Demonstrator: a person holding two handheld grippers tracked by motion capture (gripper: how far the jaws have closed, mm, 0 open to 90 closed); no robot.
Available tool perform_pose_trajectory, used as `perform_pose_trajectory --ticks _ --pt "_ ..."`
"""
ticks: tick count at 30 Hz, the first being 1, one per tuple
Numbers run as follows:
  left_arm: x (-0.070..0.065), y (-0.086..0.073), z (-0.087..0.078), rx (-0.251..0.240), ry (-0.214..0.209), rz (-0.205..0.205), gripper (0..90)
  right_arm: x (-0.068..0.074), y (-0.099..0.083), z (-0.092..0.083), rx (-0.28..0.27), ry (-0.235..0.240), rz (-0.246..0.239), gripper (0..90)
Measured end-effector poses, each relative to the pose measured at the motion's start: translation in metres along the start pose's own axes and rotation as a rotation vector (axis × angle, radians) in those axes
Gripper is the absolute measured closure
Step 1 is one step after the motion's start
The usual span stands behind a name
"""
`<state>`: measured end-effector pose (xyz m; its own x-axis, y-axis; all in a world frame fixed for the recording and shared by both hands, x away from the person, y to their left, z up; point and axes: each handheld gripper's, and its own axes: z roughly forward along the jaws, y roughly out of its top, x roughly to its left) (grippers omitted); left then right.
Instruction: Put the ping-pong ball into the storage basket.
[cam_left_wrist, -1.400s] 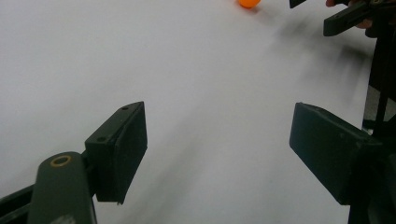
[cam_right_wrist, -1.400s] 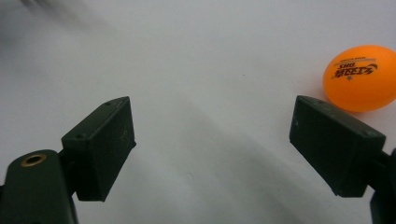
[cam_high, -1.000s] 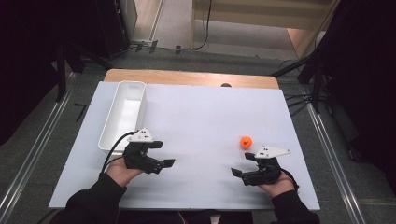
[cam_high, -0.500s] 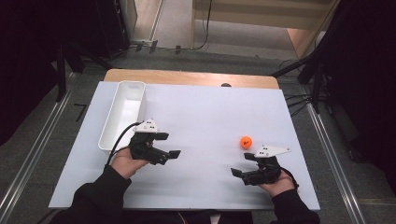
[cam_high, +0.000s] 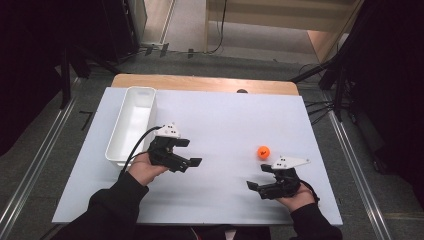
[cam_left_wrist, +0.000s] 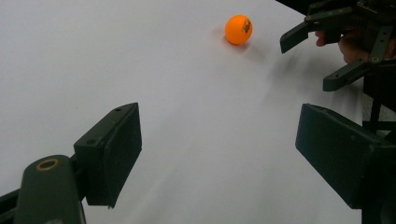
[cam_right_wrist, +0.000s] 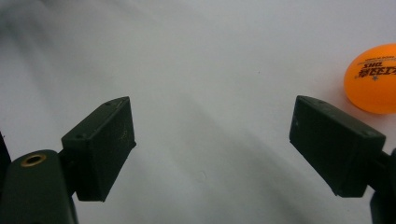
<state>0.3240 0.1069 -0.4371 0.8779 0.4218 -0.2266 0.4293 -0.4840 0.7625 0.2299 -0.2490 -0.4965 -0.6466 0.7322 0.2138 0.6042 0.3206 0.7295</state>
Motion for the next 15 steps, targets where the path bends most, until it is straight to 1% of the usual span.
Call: perform_pose_trajectory --ticks 2,4,8,11,13,15 --pt "0.0 0.003 0.003 0.003 -0.003 0.008 15.1 0.0 0.0 0.0 -0.001 0.0 -0.001 12.8" --pt "0.0 0.006 0.006 -0.002 -0.008 0.004 15.1 0.0 0.0 0.001 -0.003 0.0 -0.006 12.7" --pt "-0.002 0.012 0.012 -0.003 -0.017 0.012 15.3 0.0 -0.001 0.001 -0.009 0.001 -0.007 12.7" --pt "-0.003 0.016 0.016 0.008 -0.018 0.025 15.2 0.0 -0.001 0.0 -0.007 -0.002 -0.008 12.7" --pt "-0.003 0.017 0.019 0.003 -0.023 0.022 15.3 0.001 -0.001 0.0 -0.008 -0.006 0.0 12.7" --pt "-0.002 0.019 0.021 0.009 -0.027 0.023 15.3 0.002 -0.001 0.0 -0.007 -0.005 0.001 12.7"
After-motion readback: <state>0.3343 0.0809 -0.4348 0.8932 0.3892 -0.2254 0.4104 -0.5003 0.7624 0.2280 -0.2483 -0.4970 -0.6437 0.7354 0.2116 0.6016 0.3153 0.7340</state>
